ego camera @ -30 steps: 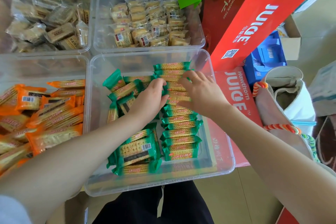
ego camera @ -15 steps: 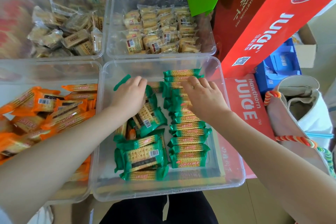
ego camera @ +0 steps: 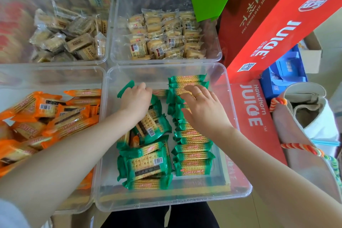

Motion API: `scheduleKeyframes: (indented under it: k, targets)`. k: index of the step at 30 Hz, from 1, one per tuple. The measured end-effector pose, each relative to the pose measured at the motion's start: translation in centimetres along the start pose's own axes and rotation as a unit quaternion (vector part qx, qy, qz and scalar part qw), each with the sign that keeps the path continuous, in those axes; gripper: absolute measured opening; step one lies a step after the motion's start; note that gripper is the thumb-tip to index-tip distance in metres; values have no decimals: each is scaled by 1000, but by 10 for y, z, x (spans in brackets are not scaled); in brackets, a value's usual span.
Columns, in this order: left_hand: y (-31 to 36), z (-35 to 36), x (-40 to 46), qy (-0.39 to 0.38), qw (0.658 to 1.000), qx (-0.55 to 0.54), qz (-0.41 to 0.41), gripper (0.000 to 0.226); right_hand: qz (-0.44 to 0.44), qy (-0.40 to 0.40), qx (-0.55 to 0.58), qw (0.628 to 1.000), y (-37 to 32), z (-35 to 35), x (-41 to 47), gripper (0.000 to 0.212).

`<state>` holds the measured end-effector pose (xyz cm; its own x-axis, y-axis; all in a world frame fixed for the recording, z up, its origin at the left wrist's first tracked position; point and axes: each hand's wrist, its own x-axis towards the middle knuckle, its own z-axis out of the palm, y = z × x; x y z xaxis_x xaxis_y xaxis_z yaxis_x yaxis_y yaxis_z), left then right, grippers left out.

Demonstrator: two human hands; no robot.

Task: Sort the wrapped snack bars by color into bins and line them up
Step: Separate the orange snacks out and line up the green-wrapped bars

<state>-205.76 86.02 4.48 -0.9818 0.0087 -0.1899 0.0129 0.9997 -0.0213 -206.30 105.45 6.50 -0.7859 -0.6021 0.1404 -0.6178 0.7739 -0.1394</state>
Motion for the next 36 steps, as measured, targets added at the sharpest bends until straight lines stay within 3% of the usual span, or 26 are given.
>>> scheduleKeyframes:
  k: [3,6,9,11,13,17,21,24,26,29,31,33,34,36]
  targets:
    - [-14,-28,-16,57,980,-192,-6,28,17,33,100,994,-8,-7,5,25]
    - [-30,-52,-44,123,920,-368,-49,30,29,18,192,981,-26,-13,16,24]
    - [-41,-58,-66,136,857,-489,-89,23,26,-116,232,965,-48,-3,27,27]
    - [-45,-58,-77,135,826,-537,-104,16,32,-242,184,952,-65,17,29,31]
    - [-47,-54,-88,136,810,-556,-129,12,53,-305,142,940,-83,36,27,40]
    - [-45,-40,-102,135,765,-601,-189,8,108,-283,111,947,-103,56,25,68]
    - [-43,-34,-108,118,707,-666,-206,6,112,-254,102,955,-109,57,26,62]
    - [-42,-34,-107,120,673,-702,-200,15,150,-234,207,938,-93,34,24,48]
    - [-40,-36,-104,128,640,-730,-202,26,217,-210,354,885,-70,9,16,34]
    - [-31,-36,-97,125,597,-764,-212,29,370,-141,584,708,-33,-31,-5,21]
    - [-22,-34,-91,99,582,-781,-205,28,407,-133,649,629,-13,-50,-22,20]
    - [-8,-29,-85,59,593,-779,-196,27,395,-146,678,603,4,-59,-37,11]
    - [0,-26,-81,37,613,-764,-197,23,384,-156,684,601,10,-62,-44,17]
    - [15,-18,-71,-9,676,-713,-187,17,362,-169,656,640,21,-64,-53,19]
